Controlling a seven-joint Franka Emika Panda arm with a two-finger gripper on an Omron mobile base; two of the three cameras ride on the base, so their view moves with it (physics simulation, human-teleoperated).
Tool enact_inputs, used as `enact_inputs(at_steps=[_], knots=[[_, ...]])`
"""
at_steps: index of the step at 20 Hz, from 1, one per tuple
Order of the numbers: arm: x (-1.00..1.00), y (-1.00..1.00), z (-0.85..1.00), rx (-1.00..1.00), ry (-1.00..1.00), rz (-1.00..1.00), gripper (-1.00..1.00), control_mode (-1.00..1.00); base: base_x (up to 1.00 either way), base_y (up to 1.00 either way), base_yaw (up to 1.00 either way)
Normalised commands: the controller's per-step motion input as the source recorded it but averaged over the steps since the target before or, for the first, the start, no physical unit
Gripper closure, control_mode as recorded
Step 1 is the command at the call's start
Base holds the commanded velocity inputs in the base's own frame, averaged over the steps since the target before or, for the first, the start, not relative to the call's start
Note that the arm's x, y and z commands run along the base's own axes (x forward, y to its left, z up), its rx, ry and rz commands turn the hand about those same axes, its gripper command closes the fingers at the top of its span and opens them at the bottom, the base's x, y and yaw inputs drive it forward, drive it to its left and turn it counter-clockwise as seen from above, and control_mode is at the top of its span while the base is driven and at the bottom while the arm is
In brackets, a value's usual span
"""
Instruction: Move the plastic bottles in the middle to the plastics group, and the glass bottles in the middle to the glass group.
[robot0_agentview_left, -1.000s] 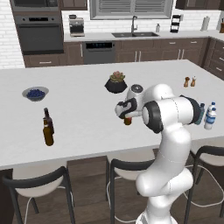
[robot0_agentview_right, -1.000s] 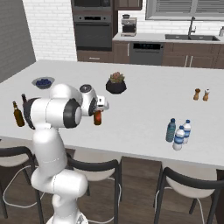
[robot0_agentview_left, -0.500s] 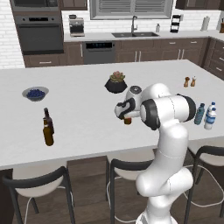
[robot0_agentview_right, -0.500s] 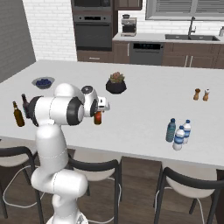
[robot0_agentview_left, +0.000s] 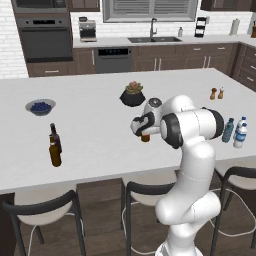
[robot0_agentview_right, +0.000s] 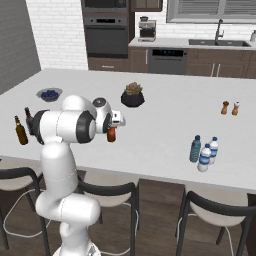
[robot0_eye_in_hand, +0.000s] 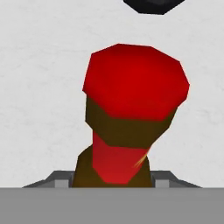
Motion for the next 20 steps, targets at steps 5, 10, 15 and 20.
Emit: enact_inputs(at_steps=[5,10,15,20], knots=[[-0.14,0.0,0.4,0.17,-0.13,0.01,1.0,-1.0,0.0,0.0,0.0],[-0.36,0.15,0.43,0.23,-0.1,0.16,1.0,-1.0,0.0,0.0,0.0],[-0.4,0.68,0.05,0.09,0.0,0.41,1.0,-1.0,0.0,0.0,0.0],[-0.45,0.75,0.0,0.0,-0.01,0.45,1.0,-1.0,0.0,0.0,0.0]])
